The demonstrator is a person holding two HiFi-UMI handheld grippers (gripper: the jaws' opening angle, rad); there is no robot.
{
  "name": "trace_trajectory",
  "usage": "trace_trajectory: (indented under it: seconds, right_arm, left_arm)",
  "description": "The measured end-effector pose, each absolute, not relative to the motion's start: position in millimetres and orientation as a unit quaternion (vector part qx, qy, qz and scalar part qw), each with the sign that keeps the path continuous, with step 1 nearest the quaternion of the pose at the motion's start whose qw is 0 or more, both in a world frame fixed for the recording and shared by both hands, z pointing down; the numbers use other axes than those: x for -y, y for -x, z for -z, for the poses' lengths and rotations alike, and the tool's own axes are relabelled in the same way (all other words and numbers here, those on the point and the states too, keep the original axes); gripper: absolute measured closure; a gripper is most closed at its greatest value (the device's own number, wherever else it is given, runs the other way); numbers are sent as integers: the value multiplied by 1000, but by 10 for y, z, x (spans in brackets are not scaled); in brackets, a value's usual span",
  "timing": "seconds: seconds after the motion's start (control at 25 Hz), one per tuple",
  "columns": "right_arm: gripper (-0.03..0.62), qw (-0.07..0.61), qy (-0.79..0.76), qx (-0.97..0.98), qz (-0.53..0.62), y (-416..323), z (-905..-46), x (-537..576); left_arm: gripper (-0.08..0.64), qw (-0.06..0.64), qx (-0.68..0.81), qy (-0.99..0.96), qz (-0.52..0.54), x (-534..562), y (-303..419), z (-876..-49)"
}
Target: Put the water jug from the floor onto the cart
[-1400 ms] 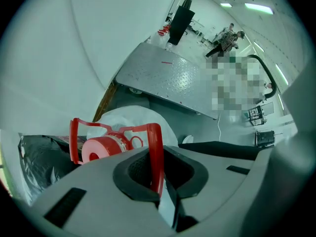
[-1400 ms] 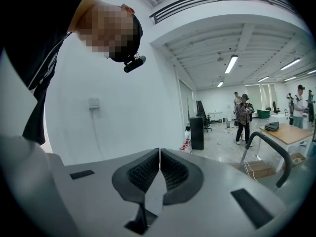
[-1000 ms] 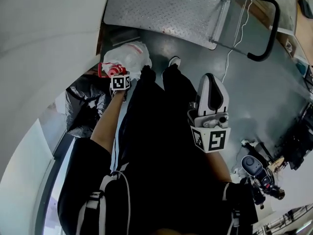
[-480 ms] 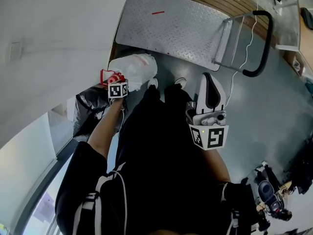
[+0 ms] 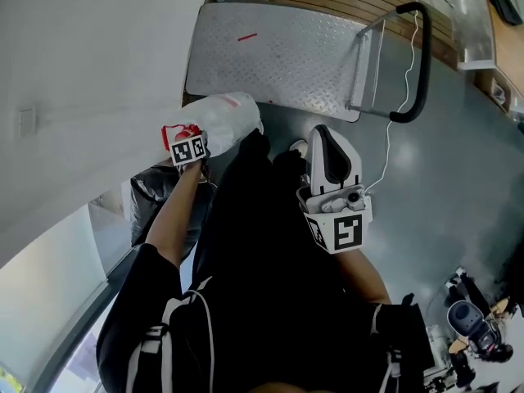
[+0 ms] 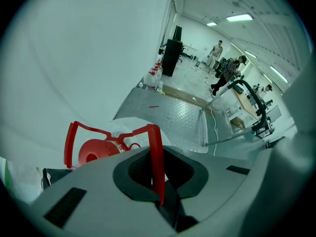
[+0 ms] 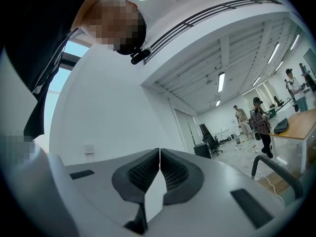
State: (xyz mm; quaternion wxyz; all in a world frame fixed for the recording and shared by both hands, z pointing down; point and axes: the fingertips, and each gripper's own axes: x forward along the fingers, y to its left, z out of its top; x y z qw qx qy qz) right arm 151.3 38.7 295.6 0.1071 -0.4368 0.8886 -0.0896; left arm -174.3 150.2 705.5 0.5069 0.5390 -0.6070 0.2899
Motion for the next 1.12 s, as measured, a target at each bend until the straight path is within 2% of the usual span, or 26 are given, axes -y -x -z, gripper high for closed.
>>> trace_trajectory:
  seconds: [0.2, 0.6, 1.12]
  right_arm:
    - [574, 99, 453, -882, 82, -1618, -2957, -208]
    - [574, 74, 496, -864, 42, -1380, -2791, 545]
    - [574, 34, 527, -848, 39, -771, -2855, 1242]
  left_arm:
    - [523, 506, 600, -553, -279, -1058, 1612, -7044]
    - [523, 474, 510, -623, -356, -130, 1449, -7201]
    - [523, 501, 484, -632, -340, 662, 1532, -7300]
